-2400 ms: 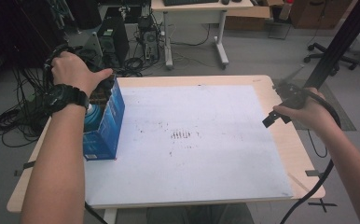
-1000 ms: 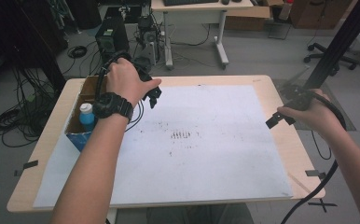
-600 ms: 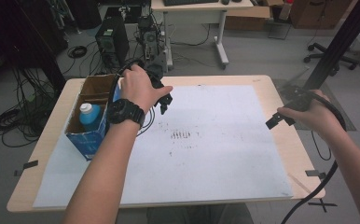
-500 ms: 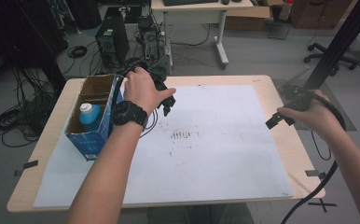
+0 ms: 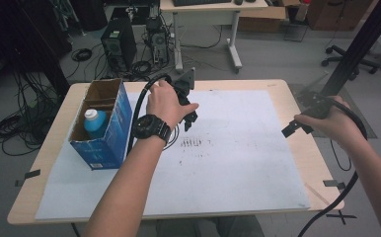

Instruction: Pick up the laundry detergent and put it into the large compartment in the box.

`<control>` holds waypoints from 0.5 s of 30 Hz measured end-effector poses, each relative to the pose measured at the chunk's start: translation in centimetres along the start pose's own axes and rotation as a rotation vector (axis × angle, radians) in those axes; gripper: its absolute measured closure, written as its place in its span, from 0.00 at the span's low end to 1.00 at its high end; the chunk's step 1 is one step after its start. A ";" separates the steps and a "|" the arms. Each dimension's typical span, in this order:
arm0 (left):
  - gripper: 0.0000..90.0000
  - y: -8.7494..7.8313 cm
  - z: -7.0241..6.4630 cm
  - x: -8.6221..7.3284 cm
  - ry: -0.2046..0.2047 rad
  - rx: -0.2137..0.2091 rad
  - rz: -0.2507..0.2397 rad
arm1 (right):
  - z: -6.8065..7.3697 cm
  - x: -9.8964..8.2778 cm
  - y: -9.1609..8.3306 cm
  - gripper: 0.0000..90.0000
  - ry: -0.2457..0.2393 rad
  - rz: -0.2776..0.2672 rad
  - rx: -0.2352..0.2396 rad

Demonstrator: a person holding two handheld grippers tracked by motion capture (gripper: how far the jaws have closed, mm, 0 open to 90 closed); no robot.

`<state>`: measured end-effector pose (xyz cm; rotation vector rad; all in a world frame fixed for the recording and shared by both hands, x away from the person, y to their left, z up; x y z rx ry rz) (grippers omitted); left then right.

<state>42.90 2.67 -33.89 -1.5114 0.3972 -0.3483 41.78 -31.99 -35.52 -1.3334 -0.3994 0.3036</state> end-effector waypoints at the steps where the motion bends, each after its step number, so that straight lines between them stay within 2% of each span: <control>1: 0.20 0.1 -0.2 0.0 0.004 -0.004 0.001 | 0.0 0.0 0.0 0.14 0.002 -0.003 0.000; 15: 0.20 1.3 -0.5 0.0 0.005 -0.018 0.010 | 0.2 0.1 0.3 0.14 -0.002 0.005 0.000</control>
Point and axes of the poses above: each handheld gripper's, and its own axes: y roughly forward along the jaws, x roughly out of its top, z roughly to its left, the point moved 8 cm from there along y, roughly forward along the jaws, and after that the axes turned 6 degrees about z, right-handed, at the moved point
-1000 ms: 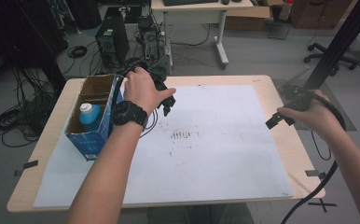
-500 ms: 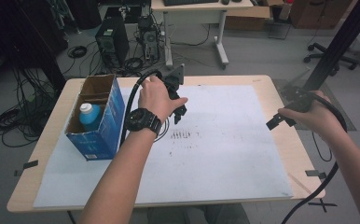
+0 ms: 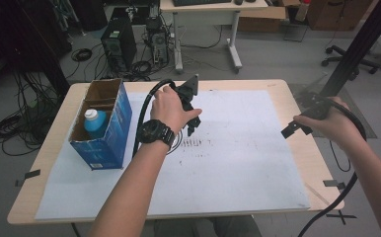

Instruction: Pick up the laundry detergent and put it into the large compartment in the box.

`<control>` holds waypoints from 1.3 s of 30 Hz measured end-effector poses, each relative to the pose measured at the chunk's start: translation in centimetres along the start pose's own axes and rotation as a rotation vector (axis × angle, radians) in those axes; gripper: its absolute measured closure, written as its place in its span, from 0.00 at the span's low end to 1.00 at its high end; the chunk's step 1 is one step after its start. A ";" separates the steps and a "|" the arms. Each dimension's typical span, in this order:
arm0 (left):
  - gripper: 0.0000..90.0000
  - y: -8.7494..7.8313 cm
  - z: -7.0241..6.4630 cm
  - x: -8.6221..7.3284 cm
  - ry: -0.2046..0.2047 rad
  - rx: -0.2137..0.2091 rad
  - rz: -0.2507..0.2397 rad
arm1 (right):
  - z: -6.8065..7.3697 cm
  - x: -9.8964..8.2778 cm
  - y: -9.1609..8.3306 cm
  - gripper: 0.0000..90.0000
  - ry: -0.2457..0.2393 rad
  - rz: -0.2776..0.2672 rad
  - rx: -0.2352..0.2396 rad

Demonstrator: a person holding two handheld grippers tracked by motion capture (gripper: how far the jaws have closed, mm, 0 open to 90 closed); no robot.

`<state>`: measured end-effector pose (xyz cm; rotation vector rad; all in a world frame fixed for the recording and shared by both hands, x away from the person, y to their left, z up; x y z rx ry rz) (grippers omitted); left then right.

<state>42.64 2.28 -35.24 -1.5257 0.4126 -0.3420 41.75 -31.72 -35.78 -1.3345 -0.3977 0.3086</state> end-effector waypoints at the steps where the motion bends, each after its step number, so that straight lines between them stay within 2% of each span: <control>1: 0.20 0.0 0.0 0.0 0.000 -0.001 0.000 | 0.0 0.0 0.0 0.14 0.001 0.000 -0.001; 39: 0.20 0.1 -0.9 -0.1 0.009 -0.001 0.006 | -0.1 -0.6 -0.2 0.14 0.001 -0.002 -0.004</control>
Point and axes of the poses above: each handheld gripper's, and its own axes: y roughly forward along the jaws, x roughly out of its top, z roughly to its left, the point moved 8 cm from there along y, roughly forward along the jaws, and after that the axes turned 6 degrees about z, right-handed, at the moved point
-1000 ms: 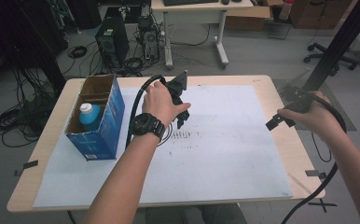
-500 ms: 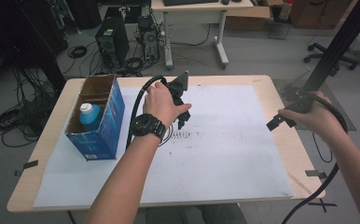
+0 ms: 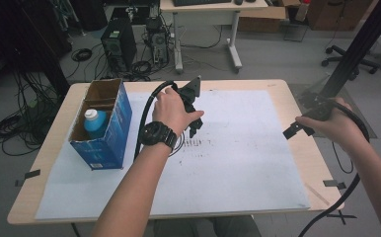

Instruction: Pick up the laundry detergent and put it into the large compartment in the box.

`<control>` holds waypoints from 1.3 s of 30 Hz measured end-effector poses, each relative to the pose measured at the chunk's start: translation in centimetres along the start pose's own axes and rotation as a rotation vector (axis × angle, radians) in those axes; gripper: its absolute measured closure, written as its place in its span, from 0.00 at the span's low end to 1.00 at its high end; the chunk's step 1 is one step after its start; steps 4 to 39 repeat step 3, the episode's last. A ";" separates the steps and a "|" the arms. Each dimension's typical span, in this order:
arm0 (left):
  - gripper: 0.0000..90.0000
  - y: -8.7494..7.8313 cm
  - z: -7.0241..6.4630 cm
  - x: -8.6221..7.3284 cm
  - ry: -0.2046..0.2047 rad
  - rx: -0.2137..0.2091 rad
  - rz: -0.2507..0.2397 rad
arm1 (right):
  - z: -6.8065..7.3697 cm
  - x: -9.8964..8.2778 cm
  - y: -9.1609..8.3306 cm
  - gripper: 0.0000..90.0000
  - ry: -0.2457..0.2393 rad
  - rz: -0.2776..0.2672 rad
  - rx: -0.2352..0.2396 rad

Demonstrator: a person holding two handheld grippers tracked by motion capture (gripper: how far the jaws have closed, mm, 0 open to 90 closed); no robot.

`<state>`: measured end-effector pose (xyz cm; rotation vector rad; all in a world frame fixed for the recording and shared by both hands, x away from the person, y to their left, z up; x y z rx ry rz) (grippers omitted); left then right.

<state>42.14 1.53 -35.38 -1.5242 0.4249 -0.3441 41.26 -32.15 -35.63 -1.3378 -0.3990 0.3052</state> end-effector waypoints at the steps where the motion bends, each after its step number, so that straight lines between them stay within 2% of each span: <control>1: 0.20 0.0 0.0 0.0 0.000 0.001 0.000 | 0.0 0.0 0.0 0.14 0.002 0.000 0.000; 39: 0.20 0.0 -0.1 0.0 0.001 0.000 0.002 | 0.0 0.0 0.0 0.14 0.002 0.000 0.000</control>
Point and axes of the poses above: each handheld gripper's, and its own axes: y roughly forward along the jaws, x roughly out of its top, z roughly to its left, the point moved 8 cm from there along y, roughly forward along the jaws, and after that the axes turned 6 degrees about z, right-handed, at the moved point
